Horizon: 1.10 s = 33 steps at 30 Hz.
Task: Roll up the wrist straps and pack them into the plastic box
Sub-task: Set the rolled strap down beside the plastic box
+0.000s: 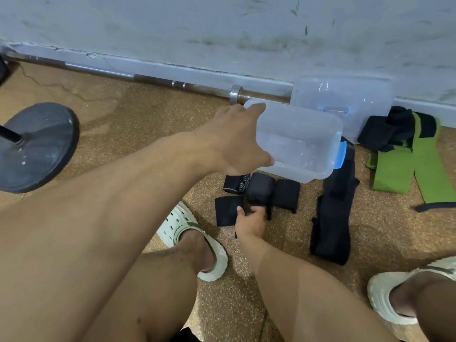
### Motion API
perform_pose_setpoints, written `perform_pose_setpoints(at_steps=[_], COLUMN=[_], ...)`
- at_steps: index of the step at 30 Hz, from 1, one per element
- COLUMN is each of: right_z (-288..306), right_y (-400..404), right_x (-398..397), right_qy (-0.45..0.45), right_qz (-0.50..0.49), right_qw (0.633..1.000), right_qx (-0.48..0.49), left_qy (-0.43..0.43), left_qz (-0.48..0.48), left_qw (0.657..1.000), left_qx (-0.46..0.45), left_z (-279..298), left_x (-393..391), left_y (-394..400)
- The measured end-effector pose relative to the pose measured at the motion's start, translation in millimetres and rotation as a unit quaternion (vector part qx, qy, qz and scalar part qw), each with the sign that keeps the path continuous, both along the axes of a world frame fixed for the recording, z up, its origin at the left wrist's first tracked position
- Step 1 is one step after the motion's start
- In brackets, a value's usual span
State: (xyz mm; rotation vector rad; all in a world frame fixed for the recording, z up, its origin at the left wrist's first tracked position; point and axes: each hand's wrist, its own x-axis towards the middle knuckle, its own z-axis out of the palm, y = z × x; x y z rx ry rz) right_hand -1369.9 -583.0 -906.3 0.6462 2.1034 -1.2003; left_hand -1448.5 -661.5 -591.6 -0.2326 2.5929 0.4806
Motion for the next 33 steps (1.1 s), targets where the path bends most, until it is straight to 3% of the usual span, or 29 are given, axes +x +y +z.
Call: perform_pose_setpoints(at_steps=[5,8,12,15,22,27,33], right_z=[0.2,4.5,9.2,17.0,29.5,29.1,29.5], right_y=[-2.4,-2.7,-0.5,-8.9,-28.7,-41.6,-49.8], right_x=[3.8,0.0,-5.4,-6.0,6.1,3.5,11.9], right_qy=[-0.093,-0.088,0.029,0.059,0.032,-0.001,0.038], right_qz=[-0.044,-0.072,0.075,0.156,0.223,0.207,0.246], right_qw=[0.994,0.993,0.995,0.982,0.961,0.964,0.953], right_qx=[-0.034,-0.029,0.062,0.088,0.162,0.168,0.174], left_qy=[-0.006,-0.008,-0.007,-0.004,-0.002,-0.002,-0.006], left_qz=[0.005,0.000,-0.005,-0.008,-0.013,-0.014,-0.018], left_qw=[1.000,1.000,1.000,1.000,1.000,1.000,1.000], left_qx=[0.000,-0.006,-0.012,-0.010,-0.003,-0.009,-0.015], left_z=[2.9,3.8,4.9,6.5,8.5,7.8,5.7], left_x=[0.6,0.6,0.1,0.3,1.4,0.8,1.1], left_y=[2.3,4.0,6.1,6.0,6.2,3.1,1.8])
